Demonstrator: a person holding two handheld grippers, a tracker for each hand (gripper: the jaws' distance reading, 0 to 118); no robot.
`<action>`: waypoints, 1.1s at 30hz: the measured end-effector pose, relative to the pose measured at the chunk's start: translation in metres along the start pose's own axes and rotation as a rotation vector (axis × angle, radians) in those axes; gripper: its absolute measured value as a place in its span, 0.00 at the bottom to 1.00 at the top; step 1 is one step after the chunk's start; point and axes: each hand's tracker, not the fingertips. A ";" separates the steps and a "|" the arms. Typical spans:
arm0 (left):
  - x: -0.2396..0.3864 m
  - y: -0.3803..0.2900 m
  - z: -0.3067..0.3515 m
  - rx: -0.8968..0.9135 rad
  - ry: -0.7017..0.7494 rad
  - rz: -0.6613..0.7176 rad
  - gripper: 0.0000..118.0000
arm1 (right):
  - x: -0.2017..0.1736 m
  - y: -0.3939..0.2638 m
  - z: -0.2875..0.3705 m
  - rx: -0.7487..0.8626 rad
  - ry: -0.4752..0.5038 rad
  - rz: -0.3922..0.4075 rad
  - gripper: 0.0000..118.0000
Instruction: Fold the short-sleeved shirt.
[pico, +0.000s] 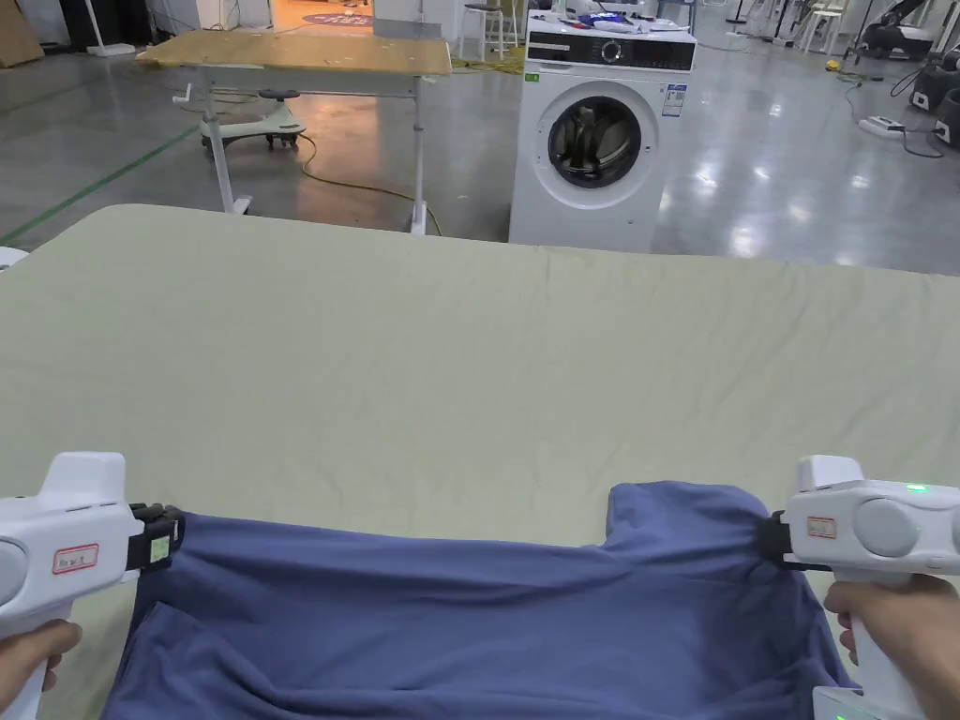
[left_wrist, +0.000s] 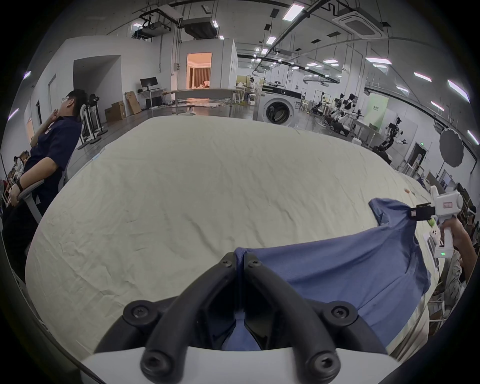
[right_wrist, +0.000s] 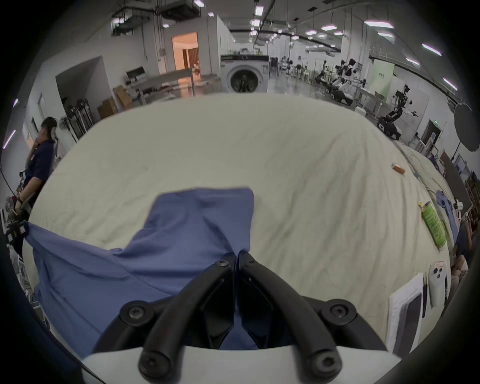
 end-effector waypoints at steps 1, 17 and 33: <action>0.001 0.000 0.007 0.011 -0.007 0.002 0.00 | 0.002 -0.003 0.014 0.012 -0.001 -0.004 0.00; -0.032 -0.063 0.078 0.075 -0.082 -0.010 0.00 | -0.004 -0.113 0.167 0.067 -0.005 0.079 0.00; -0.019 -0.166 0.071 -0.149 -0.020 -0.060 0.00 | 0.002 -0.221 0.121 -0.151 -0.049 0.049 0.01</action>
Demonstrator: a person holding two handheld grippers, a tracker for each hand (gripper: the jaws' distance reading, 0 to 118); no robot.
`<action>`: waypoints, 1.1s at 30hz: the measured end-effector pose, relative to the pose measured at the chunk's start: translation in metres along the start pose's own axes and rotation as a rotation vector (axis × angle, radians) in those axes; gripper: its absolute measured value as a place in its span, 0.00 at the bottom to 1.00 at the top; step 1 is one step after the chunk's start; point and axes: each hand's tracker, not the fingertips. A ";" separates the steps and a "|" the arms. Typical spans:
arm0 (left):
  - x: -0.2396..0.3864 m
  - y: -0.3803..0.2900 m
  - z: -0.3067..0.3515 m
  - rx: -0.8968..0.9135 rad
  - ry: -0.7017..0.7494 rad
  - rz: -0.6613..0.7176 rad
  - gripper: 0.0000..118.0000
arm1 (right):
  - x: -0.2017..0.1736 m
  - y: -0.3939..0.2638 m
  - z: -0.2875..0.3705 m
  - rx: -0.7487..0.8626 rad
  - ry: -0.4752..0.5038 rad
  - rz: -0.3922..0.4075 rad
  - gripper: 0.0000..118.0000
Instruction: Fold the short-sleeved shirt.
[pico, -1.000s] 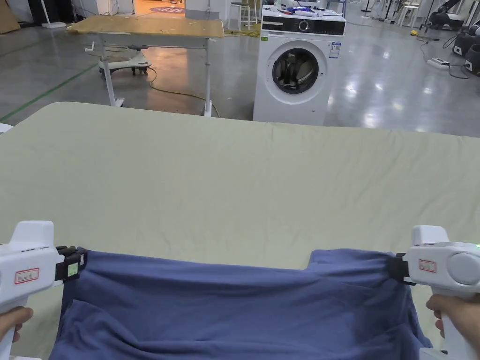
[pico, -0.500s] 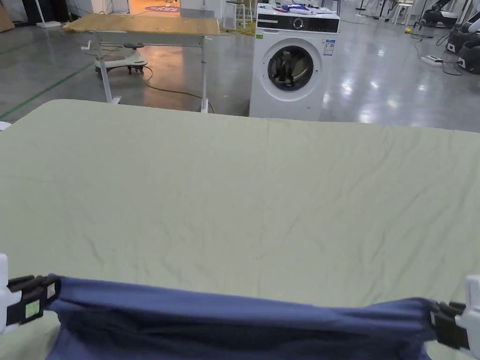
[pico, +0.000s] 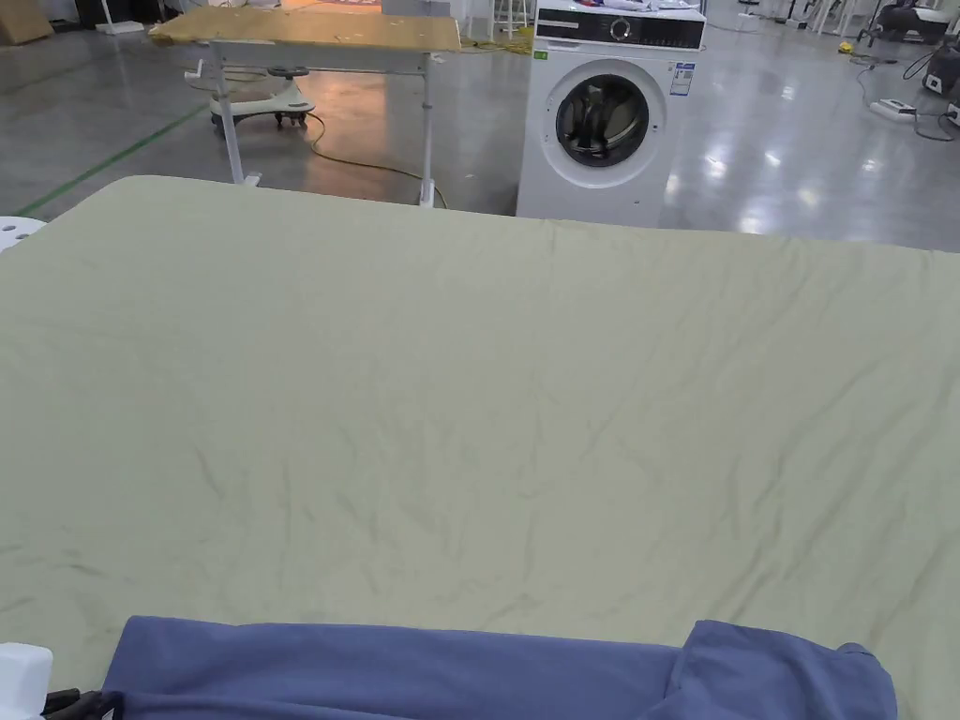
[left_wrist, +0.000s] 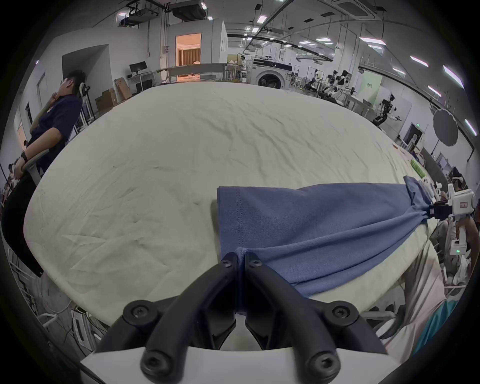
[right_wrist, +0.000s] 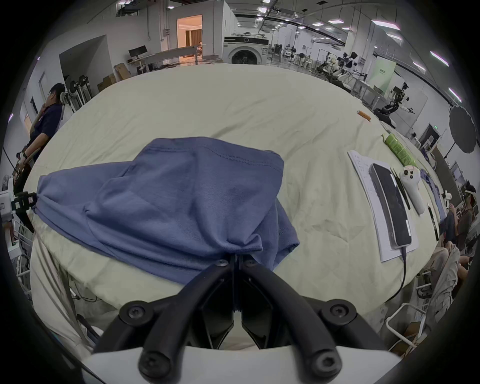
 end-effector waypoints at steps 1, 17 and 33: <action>0.001 0.001 -0.002 -0.005 0.010 -0.013 0.00 | 0.000 0.000 -0.004 -0.001 -0.002 -0.004 0.01; 0.043 0.055 0.032 0.280 0.082 0.022 0.46 | -0.022 0.055 0.059 0.246 -0.157 0.067 0.63; 0.102 0.100 0.040 0.599 0.094 -0.033 0.00 | -0.111 0.096 0.093 0.810 -0.077 -0.008 0.03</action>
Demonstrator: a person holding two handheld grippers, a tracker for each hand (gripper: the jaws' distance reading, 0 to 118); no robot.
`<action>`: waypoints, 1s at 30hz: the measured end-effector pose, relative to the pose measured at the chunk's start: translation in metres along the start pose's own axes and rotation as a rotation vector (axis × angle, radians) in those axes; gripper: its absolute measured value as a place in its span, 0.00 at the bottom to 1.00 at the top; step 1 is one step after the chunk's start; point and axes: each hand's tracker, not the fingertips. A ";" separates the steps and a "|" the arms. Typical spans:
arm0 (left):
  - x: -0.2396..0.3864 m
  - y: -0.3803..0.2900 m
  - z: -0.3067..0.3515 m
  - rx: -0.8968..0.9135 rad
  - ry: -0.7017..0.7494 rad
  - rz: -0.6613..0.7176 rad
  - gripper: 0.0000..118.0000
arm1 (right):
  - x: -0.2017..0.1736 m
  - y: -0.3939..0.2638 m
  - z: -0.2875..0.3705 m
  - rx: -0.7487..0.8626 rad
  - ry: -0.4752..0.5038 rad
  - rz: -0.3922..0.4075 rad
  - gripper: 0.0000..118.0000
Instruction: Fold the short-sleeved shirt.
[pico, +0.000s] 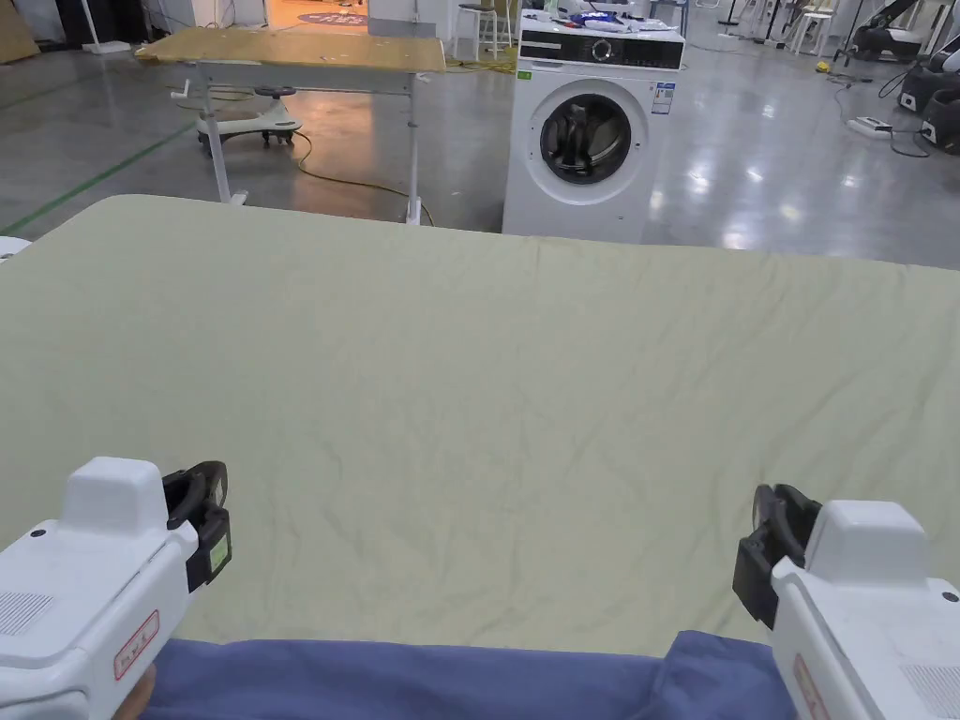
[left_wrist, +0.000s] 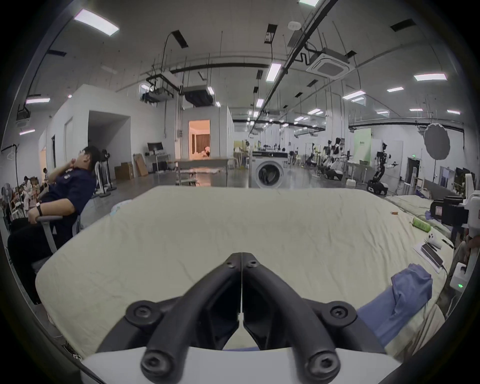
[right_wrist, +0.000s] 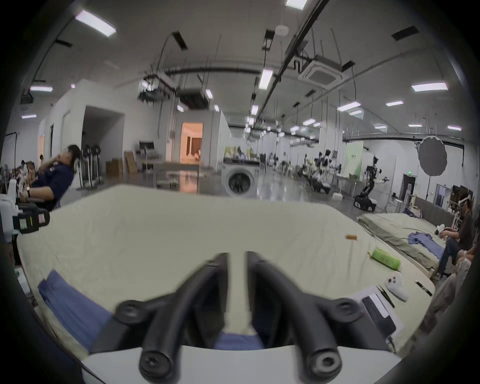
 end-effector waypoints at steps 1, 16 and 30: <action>0.002 0.002 0.002 0.018 0.007 0.002 0.00 | -0.006 0.000 0.000 0.027 -0.004 -0.011 0.02; -0.077 -0.020 0.008 -0.206 0.014 0.097 0.00 | -0.043 0.006 -0.014 0.143 0.028 -0.032 0.00; -0.189 -0.108 -0.030 -0.680 -0.326 0.623 0.57 | -0.042 -0.010 -0.027 0.042 0.055 -0.002 0.00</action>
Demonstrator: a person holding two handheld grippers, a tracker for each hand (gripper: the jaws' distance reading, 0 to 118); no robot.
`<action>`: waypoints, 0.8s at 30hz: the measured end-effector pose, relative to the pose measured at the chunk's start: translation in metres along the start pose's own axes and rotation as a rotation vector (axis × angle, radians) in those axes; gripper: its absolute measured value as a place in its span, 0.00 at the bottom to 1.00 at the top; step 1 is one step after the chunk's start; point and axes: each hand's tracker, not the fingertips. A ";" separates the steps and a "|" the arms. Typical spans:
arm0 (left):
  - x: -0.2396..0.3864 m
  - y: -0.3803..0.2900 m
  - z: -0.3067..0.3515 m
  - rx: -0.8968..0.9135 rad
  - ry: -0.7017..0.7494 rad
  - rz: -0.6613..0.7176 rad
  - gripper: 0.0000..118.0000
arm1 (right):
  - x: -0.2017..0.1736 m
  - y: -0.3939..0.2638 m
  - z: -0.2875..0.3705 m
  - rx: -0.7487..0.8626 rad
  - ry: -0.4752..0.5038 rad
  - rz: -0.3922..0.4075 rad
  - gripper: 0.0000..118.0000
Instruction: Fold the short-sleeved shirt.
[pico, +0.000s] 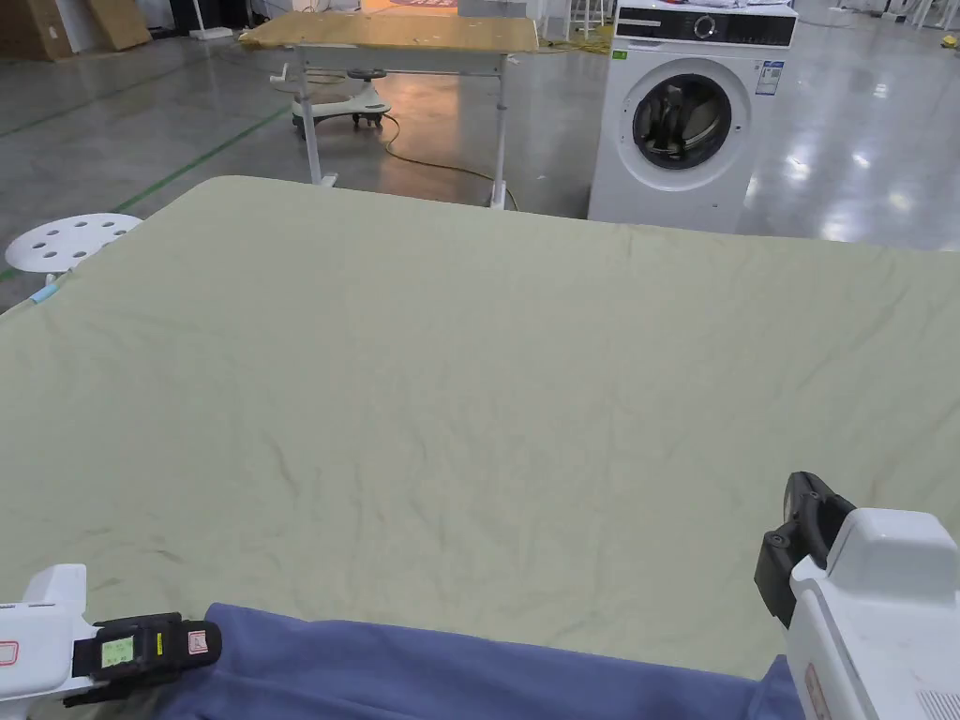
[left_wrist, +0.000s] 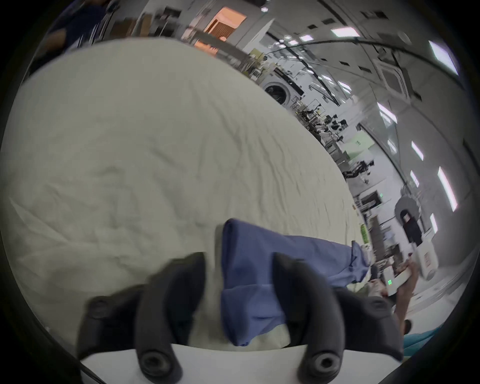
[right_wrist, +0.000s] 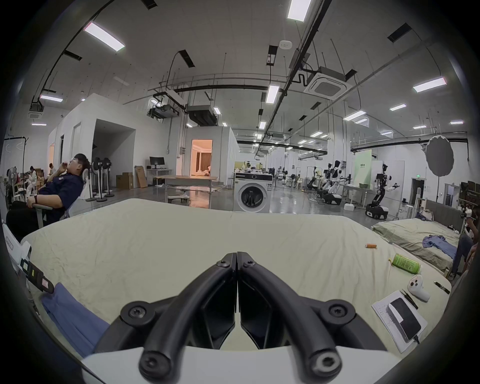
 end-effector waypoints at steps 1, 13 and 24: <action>-0.007 0.001 -0.002 -0.015 -0.045 0.022 0.57 | 0.000 -0.001 0.000 -0.006 0.001 0.002 0.00; -0.036 0.007 -0.040 -0.141 -0.395 0.180 0.34 | 0.000 -0.006 -0.007 -0.050 -0.005 -0.004 0.00; -0.008 0.017 -0.024 -0.119 -0.211 0.007 0.07 | 0.001 -0.005 -0.009 -0.052 0.010 0.009 0.00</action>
